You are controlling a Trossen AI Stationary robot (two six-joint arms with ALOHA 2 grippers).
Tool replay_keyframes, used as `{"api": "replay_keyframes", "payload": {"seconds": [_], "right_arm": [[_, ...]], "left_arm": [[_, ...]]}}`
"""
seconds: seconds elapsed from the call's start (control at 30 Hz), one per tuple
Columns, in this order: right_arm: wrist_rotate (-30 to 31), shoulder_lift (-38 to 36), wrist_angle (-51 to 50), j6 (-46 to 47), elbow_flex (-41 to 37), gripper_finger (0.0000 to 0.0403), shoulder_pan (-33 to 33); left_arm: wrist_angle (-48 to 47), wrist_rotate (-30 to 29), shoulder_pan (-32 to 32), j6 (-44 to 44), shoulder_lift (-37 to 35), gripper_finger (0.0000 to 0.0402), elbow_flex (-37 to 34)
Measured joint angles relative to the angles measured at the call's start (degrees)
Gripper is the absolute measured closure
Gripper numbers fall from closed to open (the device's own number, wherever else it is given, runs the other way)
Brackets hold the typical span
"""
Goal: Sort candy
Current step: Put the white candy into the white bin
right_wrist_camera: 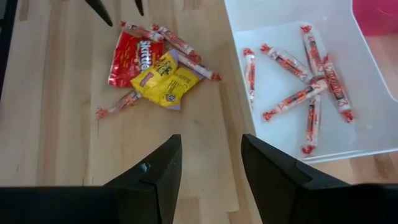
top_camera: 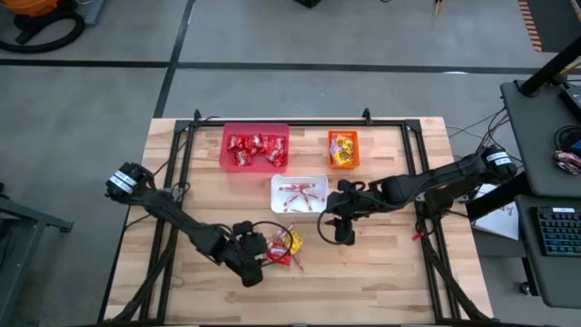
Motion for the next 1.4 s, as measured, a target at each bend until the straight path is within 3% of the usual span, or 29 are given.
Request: {"api": "replay_keyframes", "payload": {"seconds": [0.53,0.7,0.83,1.0,1.17,1.4], "right_arm": [[0.03,0.0,-0.15,0.1,0.0,0.0243,0.93],[0.05,0.0,0.18,0.18,0.0,0.0243,0.93],[0.08,0.0,0.67,-0.2,0.0,0.0243,0.91],[0.12,0.0,5.16,-4.07,-0.8,0.0243,0.91],[0.13,0.0,8.27,-6.73,-1.22,0.0243,0.91],[0.16,0.0,20.96,-12.28,-3.75,0.0243,0.91]], "left_arm": [[-1.37,-0.7,0.02,-3.65,4.91,0.022,-0.14],[-2.7,-0.83,-0.12,-6.27,4.71,0.0256,-0.72],[-2.9,-0.92,-0.57,-7.63,4.16,0.031,-1.35],[-3.81,-0.67,-1.41,-8.33,1.38,0.0387,-3.2],[-6.06,-1.99,-2.45,-8.44,-3.67,0.0386,-5.05],[-6.25,-11.79,-2.99,-0.11,-13.35,0.0396,-6.46]]}}
